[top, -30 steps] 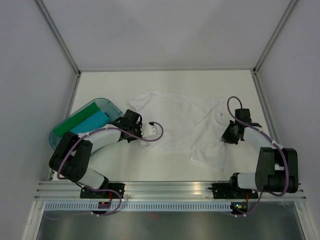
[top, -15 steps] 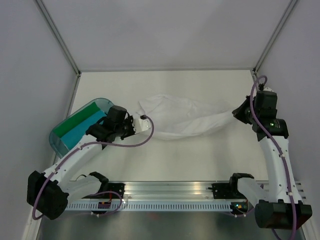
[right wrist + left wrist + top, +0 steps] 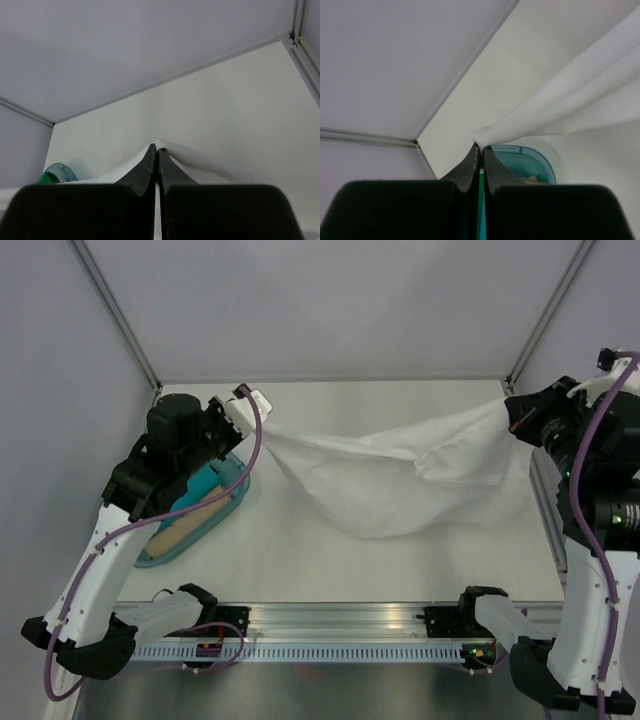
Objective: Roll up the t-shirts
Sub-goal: Flatten the tshirt, then fold the tshirt
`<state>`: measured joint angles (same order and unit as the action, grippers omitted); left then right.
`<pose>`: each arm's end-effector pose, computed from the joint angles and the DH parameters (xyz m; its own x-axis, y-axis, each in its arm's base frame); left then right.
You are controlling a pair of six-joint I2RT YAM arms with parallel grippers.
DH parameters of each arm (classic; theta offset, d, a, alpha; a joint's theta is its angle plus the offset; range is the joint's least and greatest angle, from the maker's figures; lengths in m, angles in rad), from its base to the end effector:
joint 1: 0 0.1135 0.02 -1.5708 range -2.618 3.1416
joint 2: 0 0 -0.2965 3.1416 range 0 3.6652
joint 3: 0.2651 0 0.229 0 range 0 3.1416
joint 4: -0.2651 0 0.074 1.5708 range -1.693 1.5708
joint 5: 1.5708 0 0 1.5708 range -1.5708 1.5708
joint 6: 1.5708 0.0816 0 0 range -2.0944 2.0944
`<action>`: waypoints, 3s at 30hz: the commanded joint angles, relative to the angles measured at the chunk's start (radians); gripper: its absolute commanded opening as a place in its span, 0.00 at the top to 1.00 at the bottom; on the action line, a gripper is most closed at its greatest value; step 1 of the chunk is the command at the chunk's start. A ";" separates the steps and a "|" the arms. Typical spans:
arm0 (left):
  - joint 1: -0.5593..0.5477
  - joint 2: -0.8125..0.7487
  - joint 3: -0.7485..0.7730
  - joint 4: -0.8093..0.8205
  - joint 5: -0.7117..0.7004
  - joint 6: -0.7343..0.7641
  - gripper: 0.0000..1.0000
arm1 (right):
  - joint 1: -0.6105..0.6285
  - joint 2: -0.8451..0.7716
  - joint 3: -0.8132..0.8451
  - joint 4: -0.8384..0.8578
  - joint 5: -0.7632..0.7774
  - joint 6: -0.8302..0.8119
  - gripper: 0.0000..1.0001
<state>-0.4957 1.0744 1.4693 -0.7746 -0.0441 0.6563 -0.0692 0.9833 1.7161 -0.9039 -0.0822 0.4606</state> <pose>0.1813 -0.0939 0.4570 0.0097 0.6878 -0.7259 0.5469 0.6041 0.5797 0.1330 -0.0025 0.5263 -0.1574 0.4550 -0.8765 0.0649 0.8904 0.4505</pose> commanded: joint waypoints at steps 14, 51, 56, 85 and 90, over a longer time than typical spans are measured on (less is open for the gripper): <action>0.115 0.377 0.476 0.265 -0.275 -0.170 0.98 | -0.091 0.793 0.680 0.307 -0.377 0.404 1.00; 0.161 0.387 -0.615 0.560 0.125 -0.072 0.98 | -0.202 0.791 -0.575 0.502 -0.142 0.102 0.53; 0.161 0.391 -0.619 0.558 0.161 -0.092 0.98 | -0.198 0.721 -0.567 0.352 0.004 0.061 0.37; 0.161 0.314 -0.616 0.472 0.144 -0.139 0.98 | 0.000 0.286 -0.977 0.416 0.070 0.216 1.00; 0.161 0.373 -0.547 0.472 0.089 -0.121 0.98 | 0.000 0.340 -0.796 0.411 0.073 0.149 1.00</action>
<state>-0.3378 1.4254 0.8543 -0.3080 0.0891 0.5430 -0.0734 1.2926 0.7948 -0.5167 -0.0322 0.6537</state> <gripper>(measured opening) 0.031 0.006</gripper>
